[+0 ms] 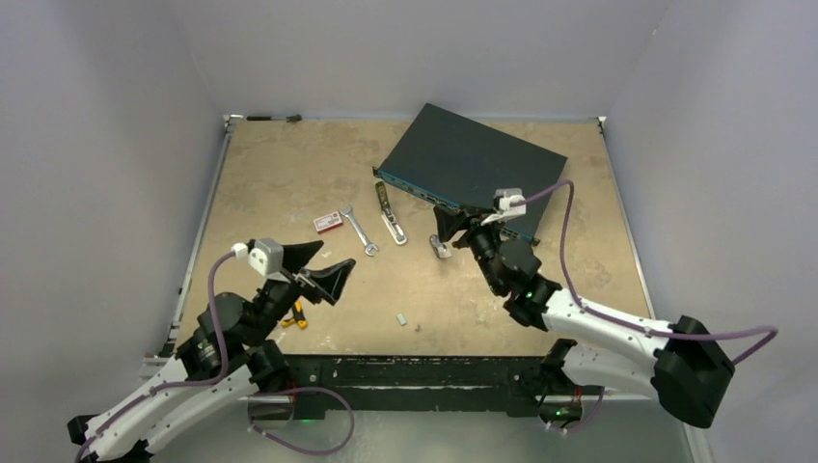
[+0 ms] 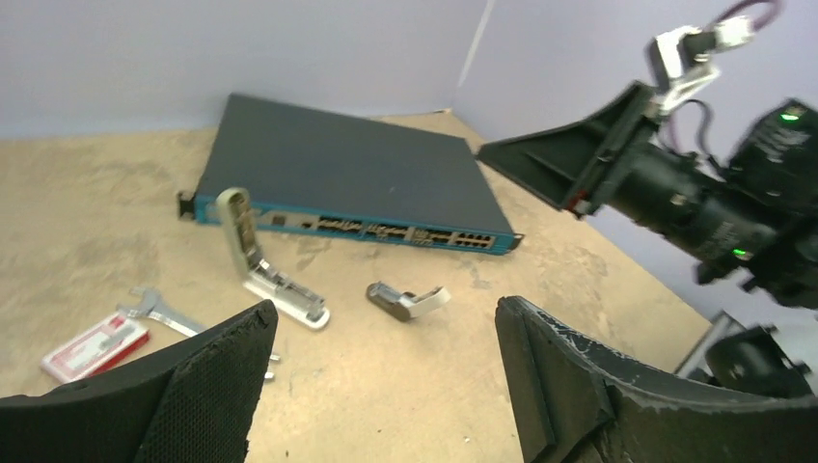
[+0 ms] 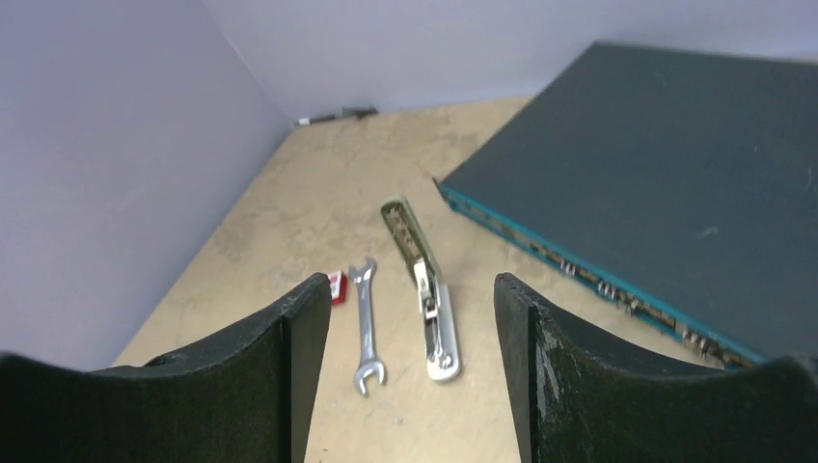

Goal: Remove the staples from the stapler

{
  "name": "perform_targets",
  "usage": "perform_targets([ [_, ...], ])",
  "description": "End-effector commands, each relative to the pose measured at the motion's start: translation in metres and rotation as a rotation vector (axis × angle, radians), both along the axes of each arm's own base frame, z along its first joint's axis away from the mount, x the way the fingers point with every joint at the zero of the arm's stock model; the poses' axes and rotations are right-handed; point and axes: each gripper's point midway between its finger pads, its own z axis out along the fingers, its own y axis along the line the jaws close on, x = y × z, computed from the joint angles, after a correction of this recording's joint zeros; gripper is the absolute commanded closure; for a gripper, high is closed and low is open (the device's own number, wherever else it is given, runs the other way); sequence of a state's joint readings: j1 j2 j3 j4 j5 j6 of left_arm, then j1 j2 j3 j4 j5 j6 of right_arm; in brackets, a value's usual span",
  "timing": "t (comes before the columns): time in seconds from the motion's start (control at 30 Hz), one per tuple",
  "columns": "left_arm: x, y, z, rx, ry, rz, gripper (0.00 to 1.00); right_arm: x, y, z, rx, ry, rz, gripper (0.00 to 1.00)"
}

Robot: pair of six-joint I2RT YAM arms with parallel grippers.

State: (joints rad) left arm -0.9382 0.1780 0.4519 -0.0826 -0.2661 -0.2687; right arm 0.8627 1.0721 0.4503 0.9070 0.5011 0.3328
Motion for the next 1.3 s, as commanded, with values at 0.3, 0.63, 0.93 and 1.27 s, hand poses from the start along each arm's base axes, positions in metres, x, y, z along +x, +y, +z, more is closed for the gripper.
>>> perform_targets([
  [0.3,0.04,0.037,-0.03,-0.07,0.43,0.418,0.03,-0.059,-0.014,-0.052,-0.05,0.521,0.095,0.34],
  [0.63,0.06,0.01,-0.121,0.242,0.683,0.568,0.02,-0.08,-0.006,-0.065,-0.064,0.596,0.196,0.36],
  [0.93,0.079,0.023,-0.188,0.181,0.926,0.601,0.03,-0.093,-0.008,-0.069,-0.054,0.612,0.241,0.36],
  [1.27,0.075,0.019,-0.234,0.145,1.081,0.687,0.03,-0.099,-0.015,-0.074,-0.057,0.625,0.238,0.36],
])
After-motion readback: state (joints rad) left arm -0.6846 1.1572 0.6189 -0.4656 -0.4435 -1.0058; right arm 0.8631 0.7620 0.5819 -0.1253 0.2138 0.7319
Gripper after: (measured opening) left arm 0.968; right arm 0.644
